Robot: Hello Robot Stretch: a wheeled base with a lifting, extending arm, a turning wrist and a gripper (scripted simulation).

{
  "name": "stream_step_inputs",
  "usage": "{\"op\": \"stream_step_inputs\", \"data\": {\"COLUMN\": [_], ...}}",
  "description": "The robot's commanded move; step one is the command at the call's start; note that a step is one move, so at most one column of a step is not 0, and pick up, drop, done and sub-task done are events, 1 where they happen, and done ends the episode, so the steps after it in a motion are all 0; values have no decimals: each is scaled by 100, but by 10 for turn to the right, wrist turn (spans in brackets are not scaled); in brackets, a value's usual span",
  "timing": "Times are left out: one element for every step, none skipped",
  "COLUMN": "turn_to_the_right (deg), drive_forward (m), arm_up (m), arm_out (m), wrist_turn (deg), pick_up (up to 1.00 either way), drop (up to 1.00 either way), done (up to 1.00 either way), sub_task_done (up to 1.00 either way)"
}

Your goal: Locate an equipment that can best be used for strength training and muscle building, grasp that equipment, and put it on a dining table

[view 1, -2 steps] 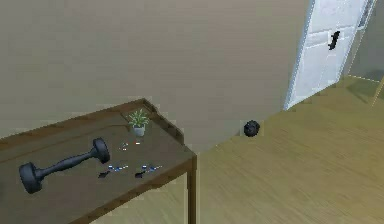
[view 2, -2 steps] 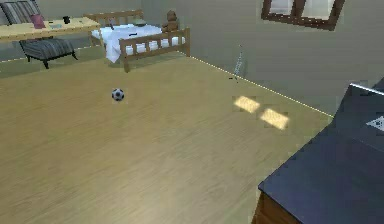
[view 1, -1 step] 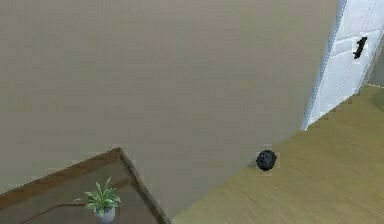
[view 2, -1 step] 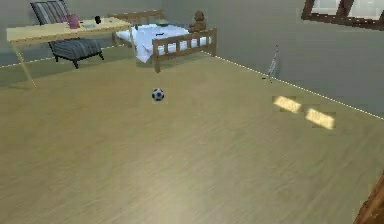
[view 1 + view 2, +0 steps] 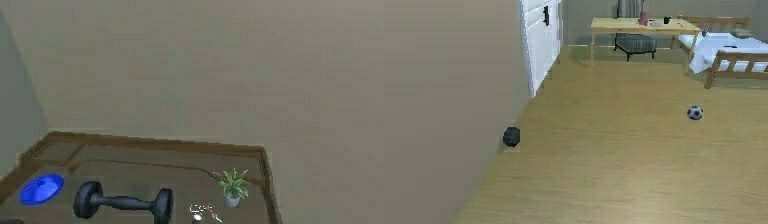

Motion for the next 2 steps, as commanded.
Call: {"op": "stream_step_inputs", "data": {"turn_to_the_right": [-450, -450], "drive_forward": [0, 0], "arm_up": [0, 0], "arm_out": [0, 0], "wrist_turn": [0, 0], "pick_up": [0, 0], "drop": [0, 0], "done": [0, 0], "sub_task_done": [0, 0]}}
